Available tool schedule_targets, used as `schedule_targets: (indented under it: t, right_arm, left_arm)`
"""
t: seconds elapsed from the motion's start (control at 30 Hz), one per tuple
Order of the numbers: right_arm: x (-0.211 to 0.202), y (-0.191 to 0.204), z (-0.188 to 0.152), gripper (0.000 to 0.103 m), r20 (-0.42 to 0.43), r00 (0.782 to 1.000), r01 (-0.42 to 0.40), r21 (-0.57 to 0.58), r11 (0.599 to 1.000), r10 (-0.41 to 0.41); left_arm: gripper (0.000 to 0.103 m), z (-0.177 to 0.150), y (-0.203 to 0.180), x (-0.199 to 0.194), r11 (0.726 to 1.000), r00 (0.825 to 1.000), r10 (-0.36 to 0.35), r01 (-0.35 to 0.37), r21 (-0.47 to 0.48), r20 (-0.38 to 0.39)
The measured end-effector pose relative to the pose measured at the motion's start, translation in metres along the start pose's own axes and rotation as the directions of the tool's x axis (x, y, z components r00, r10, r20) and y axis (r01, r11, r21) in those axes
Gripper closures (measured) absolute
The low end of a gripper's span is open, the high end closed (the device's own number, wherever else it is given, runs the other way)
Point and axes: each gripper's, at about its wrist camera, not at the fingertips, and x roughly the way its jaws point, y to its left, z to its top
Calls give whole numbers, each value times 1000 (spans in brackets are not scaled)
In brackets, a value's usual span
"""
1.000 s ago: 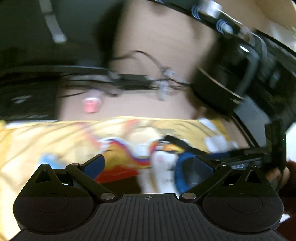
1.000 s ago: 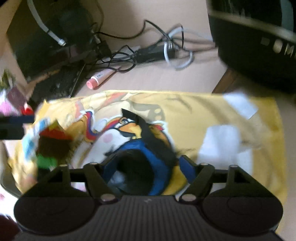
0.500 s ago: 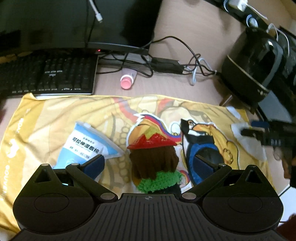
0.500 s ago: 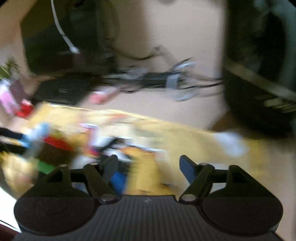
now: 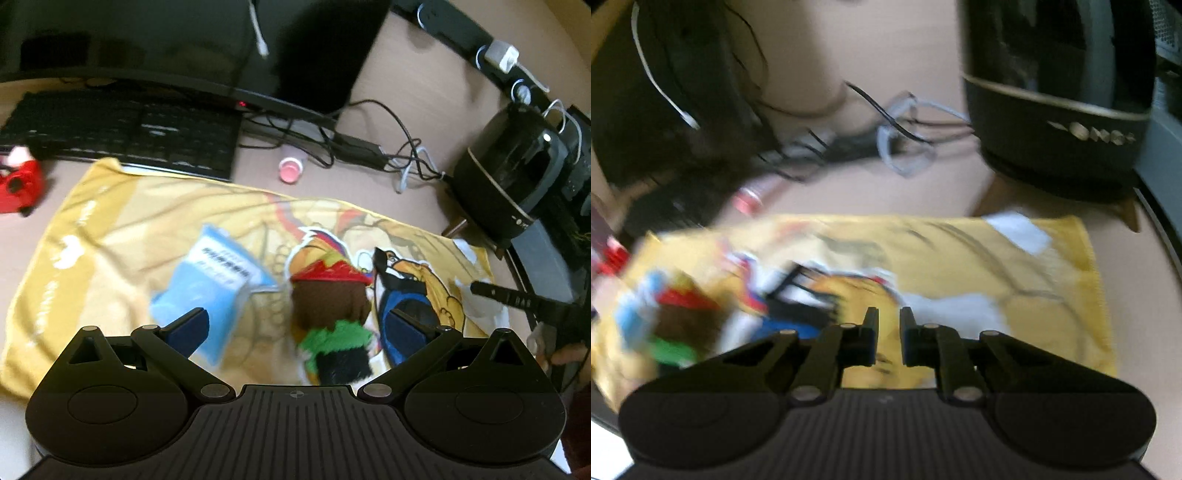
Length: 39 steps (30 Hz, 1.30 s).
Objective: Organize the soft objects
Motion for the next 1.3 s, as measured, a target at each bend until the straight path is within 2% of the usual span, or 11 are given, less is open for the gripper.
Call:
schedule_targets:
  t: [0.1, 0.17, 0.27, 0.33, 0.4, 0.43, 0.47, 0.57, 0.73, 0.9, 1.3]
  right_arm:
    - [-9, 19, -7, 78, 17, 1000, 24, -6, 1000, -23]
    - [-20, 31, -19, 56, 23, 999, 47, -13, 999, -47]
    - [-37, 51, -37, 56, 19, 996, 86, 0, 996, -86]
    - [-56, 68, -48, 53, 21, 998, 54, 54, 997, -55]
    - [-80, 91, -59, 29, 42, 999, -2, 114, 994, -3]
    - [-90, 102, -66, 10, 59, 998, -13, 127, 992, 6]
    - [-99, 113, -73, 2, 77, 997, -16, 136, 991, 5]
    - [-119, 138, -92, 2, 100, 994, 35, 179, 983, -53]
    - [-118, 160, -115, 2, 82, 985, 131, 218, 967, -152]
    - [-117, 169, -125, 2, 48, 992, 106, 182, 978, -117]
    - [-105, 166, -108, 1, 50, 994, 87, 135, 987, -95]
  left_arm:
    - [0, -4, 15, -17, 1000, 1000, 14, -14, 3, 27]
    - [0, -6, 22, -23, 1000, 999, 9, -9, 11, 32]
    - [0, -8, 22, -26, 998, 1000, -6, 5, 65, 22]
    - [0, -11, 12, -31, 991, 1000, -7, 3, 133, 30]
    - [0, -19, -5, -39, 975, 999, 11, -21, 220, 47]
    - [0, -24, -12, -43, 967, 998, 24, -37, 253, 54]
    - [0, -29, -17, -46, 962, 997, 42, -56, 269, 59]
    - [0, -46, -24, -50, 968, 997, 72, -78, 240, 34]
    - [0, -68, -14, -52, 996, 1000, 24, -23, 84, -4]
    - [0, -79, -21, -56, 979, 994, 111, -112, 171, 17]
    - [0, -72, -33, -63, 959, 977, 189, -206, 196, 101]
